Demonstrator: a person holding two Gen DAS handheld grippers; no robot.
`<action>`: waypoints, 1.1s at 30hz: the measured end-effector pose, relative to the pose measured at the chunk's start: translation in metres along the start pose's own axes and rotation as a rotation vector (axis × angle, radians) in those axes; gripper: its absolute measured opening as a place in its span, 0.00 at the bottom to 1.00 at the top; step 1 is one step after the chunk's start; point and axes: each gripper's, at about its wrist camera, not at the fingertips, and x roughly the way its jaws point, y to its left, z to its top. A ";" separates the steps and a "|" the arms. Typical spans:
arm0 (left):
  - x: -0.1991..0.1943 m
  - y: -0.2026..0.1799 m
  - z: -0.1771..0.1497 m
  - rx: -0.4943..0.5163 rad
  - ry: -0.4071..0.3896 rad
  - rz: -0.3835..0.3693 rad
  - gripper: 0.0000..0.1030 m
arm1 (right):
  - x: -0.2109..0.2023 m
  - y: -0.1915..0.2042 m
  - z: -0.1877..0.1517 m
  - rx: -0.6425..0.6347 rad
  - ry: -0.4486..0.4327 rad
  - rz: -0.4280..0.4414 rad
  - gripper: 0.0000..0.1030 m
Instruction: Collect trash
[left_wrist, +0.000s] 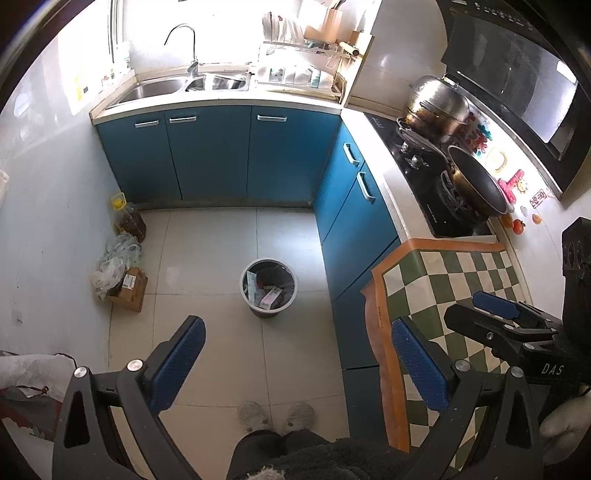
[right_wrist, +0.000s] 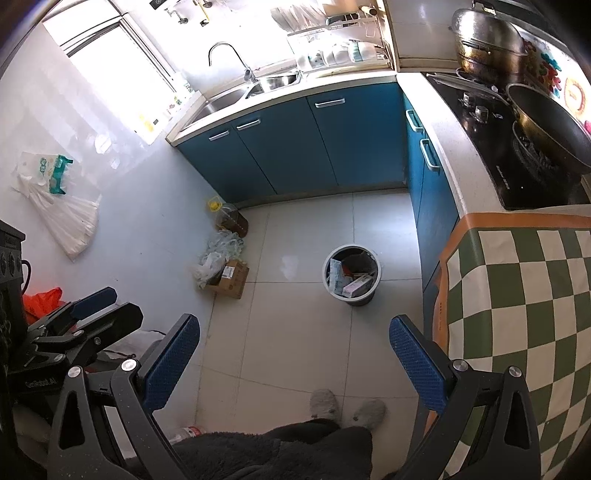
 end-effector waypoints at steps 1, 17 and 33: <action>0.000 0.000 0.000 0.001 -0.001 -0.001 1.00 | 0.000 -0.001 0.000 0.002 0.000 0.001 1.00; -0.003 0.003 0.005 0.008 -0.007 -0.018 1.00 | -0.007 -0.001 -0.003 -0.009 -0.003 -0.002 1.00; -0.004 0.007 0.004 0.003 -0.005 -0.019 1.00 | -0.010 0.001 -0.005 -0.039 0.007 0.010 1.00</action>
